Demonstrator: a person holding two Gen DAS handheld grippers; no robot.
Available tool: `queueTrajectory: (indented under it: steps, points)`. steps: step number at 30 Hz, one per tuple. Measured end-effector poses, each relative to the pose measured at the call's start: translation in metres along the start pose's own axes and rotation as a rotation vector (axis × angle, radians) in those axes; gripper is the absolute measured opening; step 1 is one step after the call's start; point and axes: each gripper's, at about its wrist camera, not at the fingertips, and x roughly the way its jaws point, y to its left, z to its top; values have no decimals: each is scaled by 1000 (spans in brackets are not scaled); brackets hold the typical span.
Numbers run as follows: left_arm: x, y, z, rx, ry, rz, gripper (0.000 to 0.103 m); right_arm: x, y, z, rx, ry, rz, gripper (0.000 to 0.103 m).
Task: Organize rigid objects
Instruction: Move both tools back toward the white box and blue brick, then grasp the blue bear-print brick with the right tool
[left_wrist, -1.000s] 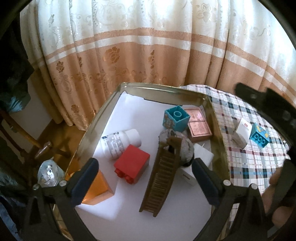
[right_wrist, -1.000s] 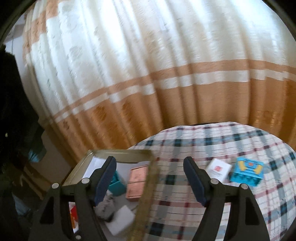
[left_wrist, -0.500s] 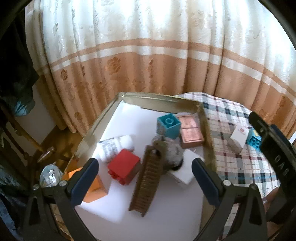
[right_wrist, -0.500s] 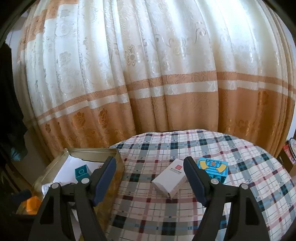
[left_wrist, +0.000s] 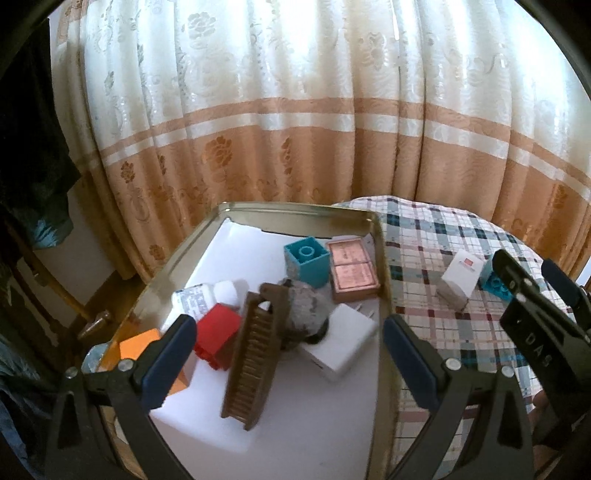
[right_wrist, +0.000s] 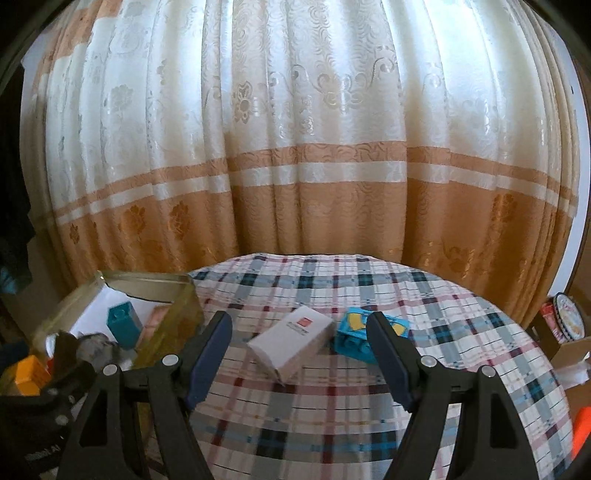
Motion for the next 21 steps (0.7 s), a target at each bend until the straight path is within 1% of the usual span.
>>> queueTrajectory:
  steps: [5, 13, 21]
  points:
    - [-8, -16, -1, 22, -23, -20, 102, 0, -13, -2, 17, 15, -13, 77]
    - [-14, -45, -2, 75, -33, -52, 102, -2, -33, -4, 7, 20, -51, 77]
    - [-18, -73, -2, 132, -56, -92, 102, -4, -57, -2, 36, 23, -79, 77]
